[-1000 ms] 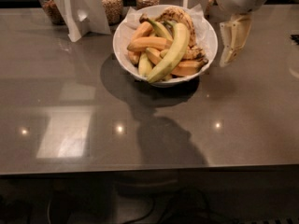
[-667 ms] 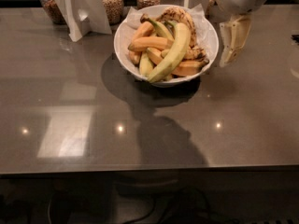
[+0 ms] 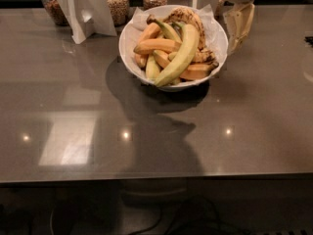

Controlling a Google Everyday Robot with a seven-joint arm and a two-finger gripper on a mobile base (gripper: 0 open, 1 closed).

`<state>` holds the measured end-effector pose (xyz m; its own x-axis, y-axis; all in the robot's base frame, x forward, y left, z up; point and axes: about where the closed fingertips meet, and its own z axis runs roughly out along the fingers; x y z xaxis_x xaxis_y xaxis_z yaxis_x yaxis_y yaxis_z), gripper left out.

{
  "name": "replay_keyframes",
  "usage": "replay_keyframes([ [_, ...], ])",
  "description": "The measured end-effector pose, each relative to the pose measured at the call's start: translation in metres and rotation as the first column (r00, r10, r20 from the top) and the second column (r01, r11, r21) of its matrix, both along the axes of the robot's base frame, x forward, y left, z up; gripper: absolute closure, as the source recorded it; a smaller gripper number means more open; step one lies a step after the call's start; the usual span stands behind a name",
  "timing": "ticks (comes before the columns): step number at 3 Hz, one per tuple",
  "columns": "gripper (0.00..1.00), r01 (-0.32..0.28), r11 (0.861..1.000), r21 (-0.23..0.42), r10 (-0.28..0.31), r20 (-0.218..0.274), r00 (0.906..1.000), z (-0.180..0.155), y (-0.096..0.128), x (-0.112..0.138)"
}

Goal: Pick banana from white bowl

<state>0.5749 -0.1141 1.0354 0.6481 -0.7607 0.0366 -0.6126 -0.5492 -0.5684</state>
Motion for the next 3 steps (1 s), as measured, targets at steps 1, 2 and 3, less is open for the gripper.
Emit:
replay_keyframes([
  [1,0.08,-0.071,0.996,-0.062,0.073,0.027,0.9970,0.001,0.006,0.012],
  [2,0.27,-0.113,0.989,-0.097,0.115,0.008,0.9934,-0.010,0.009,0.016],
  [3,0.50,-0.139,0.983,-0.117,0.136,-0.028,0.9903,-0.024,0.009,0.015],
])
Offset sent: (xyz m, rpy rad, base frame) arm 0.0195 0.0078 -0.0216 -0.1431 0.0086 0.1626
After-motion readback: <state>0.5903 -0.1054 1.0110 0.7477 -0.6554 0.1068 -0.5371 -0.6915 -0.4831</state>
